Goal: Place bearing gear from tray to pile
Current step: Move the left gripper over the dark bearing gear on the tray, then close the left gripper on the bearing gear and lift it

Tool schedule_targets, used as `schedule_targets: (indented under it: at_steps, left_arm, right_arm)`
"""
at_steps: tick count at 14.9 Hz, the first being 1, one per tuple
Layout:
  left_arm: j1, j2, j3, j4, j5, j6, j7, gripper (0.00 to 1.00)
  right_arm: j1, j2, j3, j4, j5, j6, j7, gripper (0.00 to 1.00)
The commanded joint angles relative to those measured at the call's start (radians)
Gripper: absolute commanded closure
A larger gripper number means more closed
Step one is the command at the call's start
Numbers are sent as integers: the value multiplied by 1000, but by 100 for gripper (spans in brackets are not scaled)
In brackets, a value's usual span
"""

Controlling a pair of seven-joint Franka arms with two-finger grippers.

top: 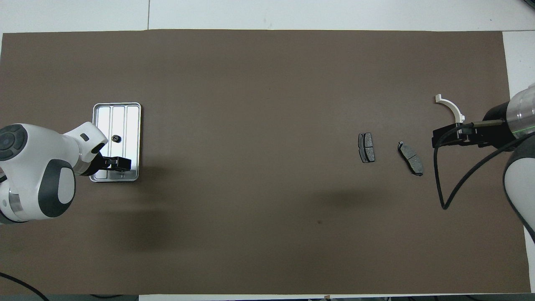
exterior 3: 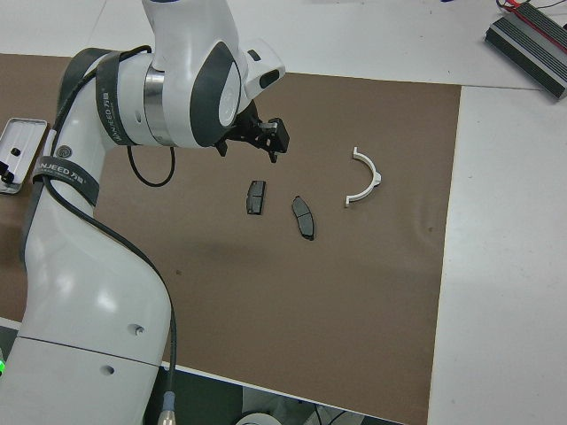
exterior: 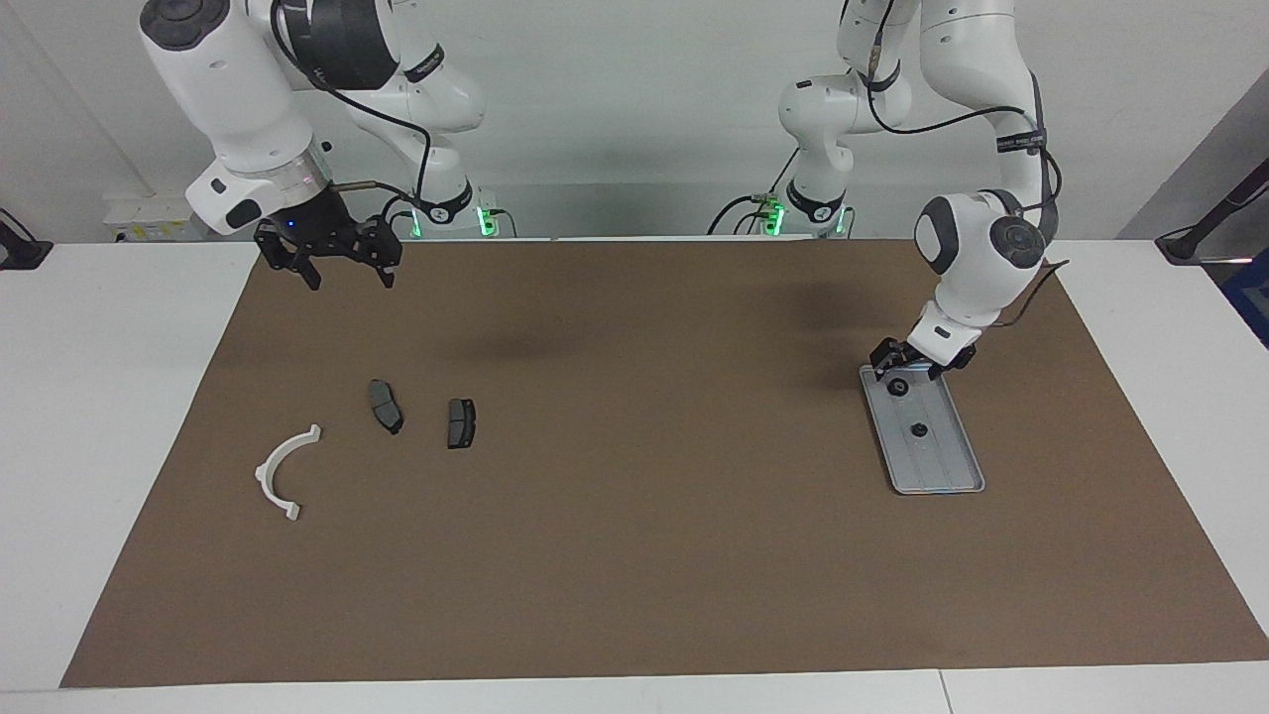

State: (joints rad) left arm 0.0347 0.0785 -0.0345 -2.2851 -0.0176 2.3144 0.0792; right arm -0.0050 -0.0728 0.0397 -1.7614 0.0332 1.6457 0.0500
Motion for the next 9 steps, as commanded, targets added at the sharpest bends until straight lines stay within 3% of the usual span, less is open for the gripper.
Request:
schedule_targets:
  at_steps: [1,9]
  left_arm:
    - [-6,7,5,-7,14,23,5,0]
    - [-7,12,5,-10,14,23,4,0]
  right_arm:
    - [-7,-30,-1,-40,31,3,-24,0]
    - [5,-42,0,-96,31,54,-27,0]
